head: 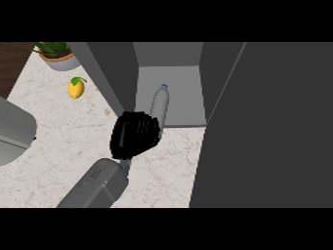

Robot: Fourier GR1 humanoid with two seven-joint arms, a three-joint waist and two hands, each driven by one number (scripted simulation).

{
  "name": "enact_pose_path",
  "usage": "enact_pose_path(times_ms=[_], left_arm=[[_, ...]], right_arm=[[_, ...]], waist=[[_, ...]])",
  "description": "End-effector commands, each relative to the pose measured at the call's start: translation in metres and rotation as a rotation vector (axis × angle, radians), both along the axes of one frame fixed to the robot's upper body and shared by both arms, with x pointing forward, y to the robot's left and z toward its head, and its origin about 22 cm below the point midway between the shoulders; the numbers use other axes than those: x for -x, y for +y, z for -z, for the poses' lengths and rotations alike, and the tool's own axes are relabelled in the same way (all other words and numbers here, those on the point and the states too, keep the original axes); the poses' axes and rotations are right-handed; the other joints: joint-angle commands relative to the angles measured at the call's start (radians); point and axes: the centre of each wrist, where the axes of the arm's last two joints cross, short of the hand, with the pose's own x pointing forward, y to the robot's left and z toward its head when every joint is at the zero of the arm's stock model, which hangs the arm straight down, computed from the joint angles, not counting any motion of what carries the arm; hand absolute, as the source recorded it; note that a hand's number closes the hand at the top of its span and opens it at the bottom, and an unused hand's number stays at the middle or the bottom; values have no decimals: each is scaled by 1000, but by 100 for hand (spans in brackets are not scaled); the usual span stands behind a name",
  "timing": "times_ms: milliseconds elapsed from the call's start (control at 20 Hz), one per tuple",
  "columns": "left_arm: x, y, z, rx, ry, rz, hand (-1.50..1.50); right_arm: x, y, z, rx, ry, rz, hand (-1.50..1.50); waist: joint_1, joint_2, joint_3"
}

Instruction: Pick up the bottled water, place it into the cabinet and close the cabinet

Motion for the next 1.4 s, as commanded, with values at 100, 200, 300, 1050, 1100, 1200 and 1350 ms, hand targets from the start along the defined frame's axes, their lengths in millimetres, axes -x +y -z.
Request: enact_pose_path(times_ms=[100, 200, 300, 1050, 1100, 1200, 1350], left_arm=[[37, 8, 4, 0, -14, 102, -150], [45, 27, -6, 13, 3, 130, -150], [50, 46, 8, -2, -5, 132, -150], [115, 152, -21, -67, -42, 23, -150], [134, 167, -15, -96, -21, 16, -150], [142, 191, -27, -157, -46, -12, -150], [131, 198, -34, -177, -57, -20, -150]], right_arm=[[25, 36, -23, 4, -31, -60, 150], [31, 28, -9, 3, -38, -58, 150], [31, 31, -20, 24, -36, -59, 150], [29, 91, -14, -22, 17, -311, 150], [31, 90, -19, -12, 22, -339, 150], [20, 95, -11, -24, 66, -355, 150], [23, 114, -17, -38, 37, -416, 150]], waist=[[26, -4, 0], [22, -6, 1], [18, -3, 0], [36, -6, -2], [40, -12, -4], [53, -10, -2], [38, -11, -5]])
